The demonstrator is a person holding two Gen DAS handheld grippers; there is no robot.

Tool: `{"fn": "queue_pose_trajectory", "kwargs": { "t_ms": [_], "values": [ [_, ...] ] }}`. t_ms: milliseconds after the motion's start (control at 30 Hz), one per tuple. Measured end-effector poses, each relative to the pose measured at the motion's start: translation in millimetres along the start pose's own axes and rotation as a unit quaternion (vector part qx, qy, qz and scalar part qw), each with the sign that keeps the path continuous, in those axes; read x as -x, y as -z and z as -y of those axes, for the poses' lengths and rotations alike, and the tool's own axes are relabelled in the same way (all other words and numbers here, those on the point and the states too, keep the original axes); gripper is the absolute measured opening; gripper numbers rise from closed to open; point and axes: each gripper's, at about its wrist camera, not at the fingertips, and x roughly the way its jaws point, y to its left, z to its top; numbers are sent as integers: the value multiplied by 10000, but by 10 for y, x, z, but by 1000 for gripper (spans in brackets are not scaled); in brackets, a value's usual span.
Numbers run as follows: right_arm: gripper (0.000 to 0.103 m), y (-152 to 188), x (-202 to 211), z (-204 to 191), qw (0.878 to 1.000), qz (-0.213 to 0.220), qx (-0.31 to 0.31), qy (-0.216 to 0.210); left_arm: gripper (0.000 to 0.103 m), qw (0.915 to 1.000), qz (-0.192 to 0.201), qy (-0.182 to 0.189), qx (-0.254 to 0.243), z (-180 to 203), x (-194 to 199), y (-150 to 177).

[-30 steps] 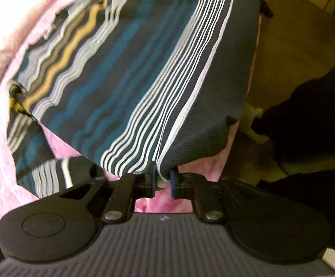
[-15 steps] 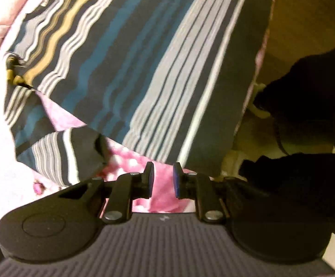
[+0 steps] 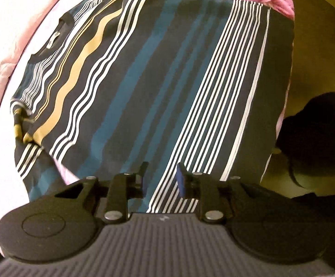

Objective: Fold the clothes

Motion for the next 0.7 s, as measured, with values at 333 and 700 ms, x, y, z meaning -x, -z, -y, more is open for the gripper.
{"fn": "queue_pose_trajectory", "kwargs": {
  "t_ms": [333, 700],
  "values": [
    [62, 625, -35, -600, 9449, -884, -856, -3034, 25, 9998, 53, 178, 113, 102, -105, -36],
    [5, 673, -227, -1107, 9243, -1182, 16, -3630, 34, 9876, 1566, -19, -99, -778, -228, -1777]
  ]
}}
